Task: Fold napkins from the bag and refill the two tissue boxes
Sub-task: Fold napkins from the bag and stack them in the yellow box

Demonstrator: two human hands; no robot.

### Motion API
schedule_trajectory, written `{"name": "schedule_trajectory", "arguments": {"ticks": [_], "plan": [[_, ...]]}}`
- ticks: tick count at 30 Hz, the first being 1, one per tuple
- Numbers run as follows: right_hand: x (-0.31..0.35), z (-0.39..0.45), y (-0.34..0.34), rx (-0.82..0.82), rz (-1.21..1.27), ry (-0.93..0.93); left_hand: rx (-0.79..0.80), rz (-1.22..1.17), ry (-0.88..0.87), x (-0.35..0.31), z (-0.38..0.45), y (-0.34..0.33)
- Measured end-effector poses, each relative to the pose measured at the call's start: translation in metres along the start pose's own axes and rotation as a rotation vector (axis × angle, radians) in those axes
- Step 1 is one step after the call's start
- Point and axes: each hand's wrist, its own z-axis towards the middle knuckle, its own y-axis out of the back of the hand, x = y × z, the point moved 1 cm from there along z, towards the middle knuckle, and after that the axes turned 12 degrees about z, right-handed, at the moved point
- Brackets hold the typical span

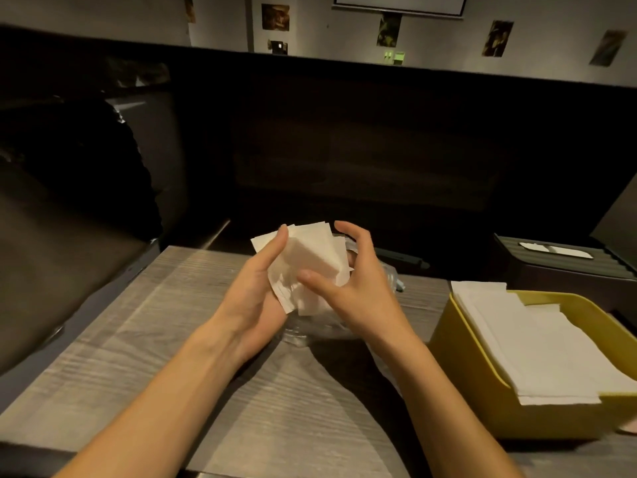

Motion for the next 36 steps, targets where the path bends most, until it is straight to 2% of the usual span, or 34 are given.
{"name": "schedule_trajectory", "arguments": {"ticks": [2,8,12,15,19,21,25,31,36], "plan": [[-0.001,-0.001,-0.001,0.032,0.033,-0.007,-0.007,-0.045,0.021,0.000,0.001,0.001],[0.001,0.001,0.000,-0.053,-0.023,-0.006,-0.010,-0.222,0.079,0.000,0.005,0.007],[0.005,0.002,-0.001,-0.080,0.095,-0.059,-0.035,-0.239,0.030,0.001,0.009,0.009],[0.006,0.002,-0.002,-0.117,0.190,-0.115,-0.066,-0.193,-0.026,-0.002,0.007,0.007],[0.002,0.002,-0.001,-0.173,0.141,-0.062,-0.027,-0.061,-0.011,0.000,0.000,0.000],[0.001,0.002,-0.001,-0.166,0.154,-0.046,-0.062,0.005,-0.014,0.002,0.002,-0.002],[-0.003,0.003,-0.002,-0.134,0.141,-0.019,-0.051,0.013,-0.042,0.000,0.001,-0.004],[-0.004,0.005,0.000,-0.255,0.157,0.044,0.038,0.019,-0.021,0.002,0.001,-0.004],[-0.007,0.006,-0.001,-0.245,0.101,0.086,0.028,0.023,-0.011,0.002,0.003,-0.001]]}}
